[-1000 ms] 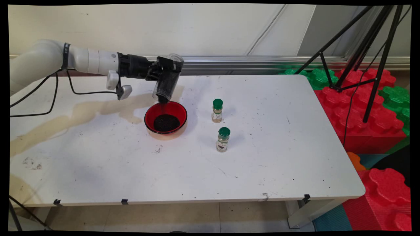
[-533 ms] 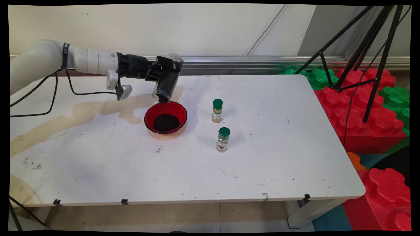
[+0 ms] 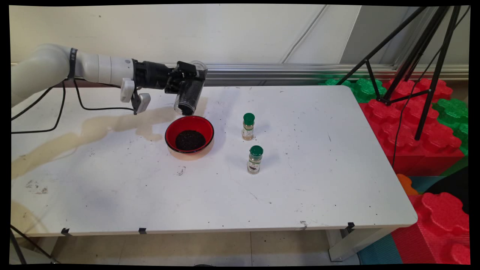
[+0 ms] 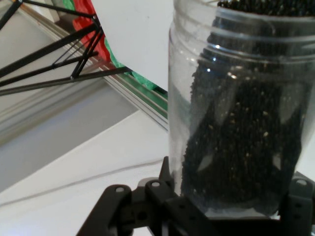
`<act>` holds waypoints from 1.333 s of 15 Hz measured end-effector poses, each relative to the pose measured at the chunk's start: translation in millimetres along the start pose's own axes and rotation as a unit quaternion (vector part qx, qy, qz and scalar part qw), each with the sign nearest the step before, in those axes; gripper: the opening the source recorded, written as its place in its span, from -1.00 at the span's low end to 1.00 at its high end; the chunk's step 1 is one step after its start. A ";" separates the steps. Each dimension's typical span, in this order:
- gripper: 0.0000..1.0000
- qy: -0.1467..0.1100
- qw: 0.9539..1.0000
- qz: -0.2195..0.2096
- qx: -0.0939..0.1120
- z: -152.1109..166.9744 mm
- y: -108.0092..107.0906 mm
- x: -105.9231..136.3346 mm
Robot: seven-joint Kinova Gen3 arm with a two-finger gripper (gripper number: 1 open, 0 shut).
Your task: Pour the black seasoning powder in the red bowl
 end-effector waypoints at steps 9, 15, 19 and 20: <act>-1.00 -0.008 0.993 -0.116 -0.014 -10.3 -0.8 -2.5; -1.00 -0.022 0.973 -0.229 -0.019 -20.1 -4.8 -6.2; -1.00 -0.032 0.948 -0.317 -0.016 -25.3 -11.2 -8.9; -1.00 -0.035 0.939 -0.341 -0.013 -26.7 -13.2 -9.9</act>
